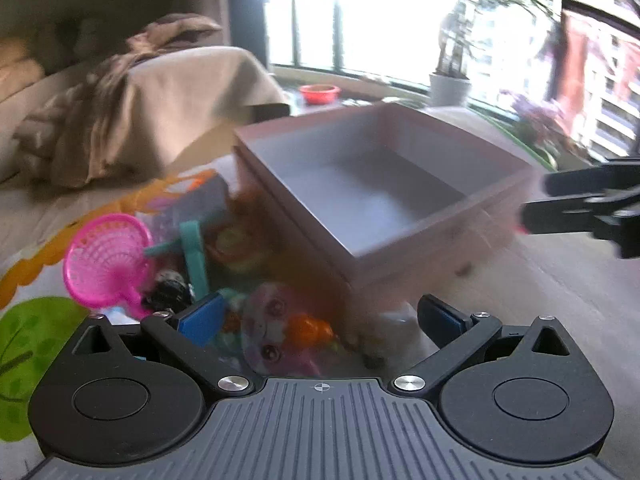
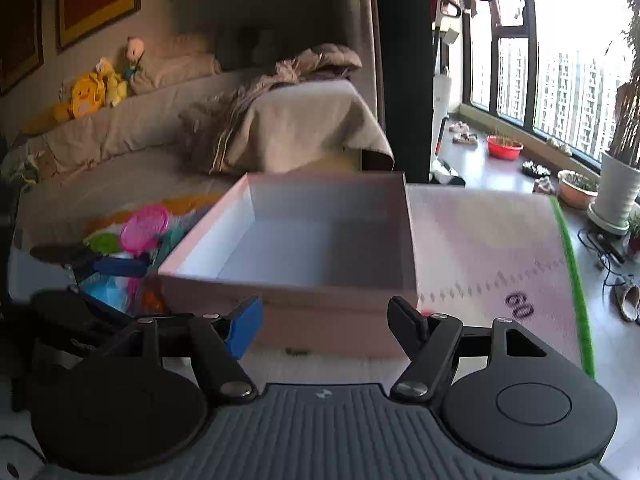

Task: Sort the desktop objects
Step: 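Grasp the white star toy with the right gripper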

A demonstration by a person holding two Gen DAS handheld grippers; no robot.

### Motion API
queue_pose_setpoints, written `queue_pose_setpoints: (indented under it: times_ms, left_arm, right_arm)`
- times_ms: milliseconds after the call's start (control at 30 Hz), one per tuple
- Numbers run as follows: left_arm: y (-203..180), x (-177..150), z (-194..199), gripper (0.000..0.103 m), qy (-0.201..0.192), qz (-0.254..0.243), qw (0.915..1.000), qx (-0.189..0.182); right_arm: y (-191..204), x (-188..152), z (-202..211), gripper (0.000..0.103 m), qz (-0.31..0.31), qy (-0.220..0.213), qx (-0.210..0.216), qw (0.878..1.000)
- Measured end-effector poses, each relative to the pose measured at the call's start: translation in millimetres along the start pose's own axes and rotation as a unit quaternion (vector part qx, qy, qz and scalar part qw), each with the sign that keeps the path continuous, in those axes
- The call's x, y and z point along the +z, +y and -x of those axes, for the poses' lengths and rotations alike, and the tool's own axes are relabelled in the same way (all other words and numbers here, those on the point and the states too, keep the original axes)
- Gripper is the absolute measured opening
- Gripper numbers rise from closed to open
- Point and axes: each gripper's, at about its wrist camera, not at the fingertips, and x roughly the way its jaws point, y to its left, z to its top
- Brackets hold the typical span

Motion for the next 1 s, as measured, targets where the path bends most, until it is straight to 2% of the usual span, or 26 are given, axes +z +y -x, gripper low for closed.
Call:
queue_pose_setpoints:
  times_ms: [67, 167, 267, 367, 433, 467, 500, 533, 633, 767, 833, 900, 1000]
  left_arm:
    - [-5, -11, 12, 0.103, 0.006, -0.015, 0.9993, -0.033]
    - [-5, -32, 33, 0.103, 0.025, 0.013, 0.9982, -0.054]
    - [-3, -51, 54, 0.103, 0.026, 0.049, 0.9976, -0.041]
    - [-3, -59, 65, 0.103, 0.017, 0.054, 0.9984, -0.006]
    - [0, -56, 68, 0.103, 0.013, 0.054, 0.9984, 0.011]
    - [2, -55, 69, 0.103, 0.013, 0.058, 0.9981, 0.019]
    - [3, -53, 71, 0.103, 0.012, 0.062, 0.9977, 0.026]
    - [4, -50, 71, 0.103, 0.011, 0.065, 0.9972, 0.034]
    - [2, -41, 69, 0.103, 0.001, 0.075, 0.9963, 0.043]
    - [-1, -29, 59, 0.103, -0.012, 0.076, 0.9958, 0.050]
    - [-5, -22, 50, 0.102, -0.020, 0.062, 0.9965, 0.052]
    - [-9, -17, 40, 0.096, -0.025, 0.038, 0.9971, 0.060]
    - [-11, -11, 20, 0.094, -0.013, 0.011, 0.9967, 0.079]
  right_arm:
    - [5, -5, -2, 0.070, -0.001, 0.013, 0.013, 1.000]
    - [23, -8, -11, 0.070, 0.010, 0.028, 0.043, 0.999]
    - [44, -11, -24, 0.070, 0.017, 0.040, 0.075, 0.996]
    - [67, -16, -43, 0.070, 0.027, 0.054, 0.093, 0.994]
    - [79, -19, -56, 0.066, 0.034, 0.065, 0.088, 0.993]
    - [83, -21, -61, 0.048, 0.039, 0.071, 0.088, 0.993]
    - [87, -22, -63, 0.039, 0.048, 0.076, 0.084, 0.992]
    - [86, -22, -61, 0.037, 0.053, 0.070, 0.077, 0.993]
    - [72, -23, -46, 0.037, 0.037, 0.070, 0.076, 0.994]
    - [43, -32, -21, 0.037, 0.026, 0.063, 0.042, 0.997]
    - [32, -38, -12, 0.037, 0.021, 0.062, 0.028, 0.997]
    - [23, -46, -3, 0.037, 0.021, 0.058, 0.008, 0.998]
    - [18, -54, 6, 0.037, 0.024, 0.050, -0.012, 0.998]
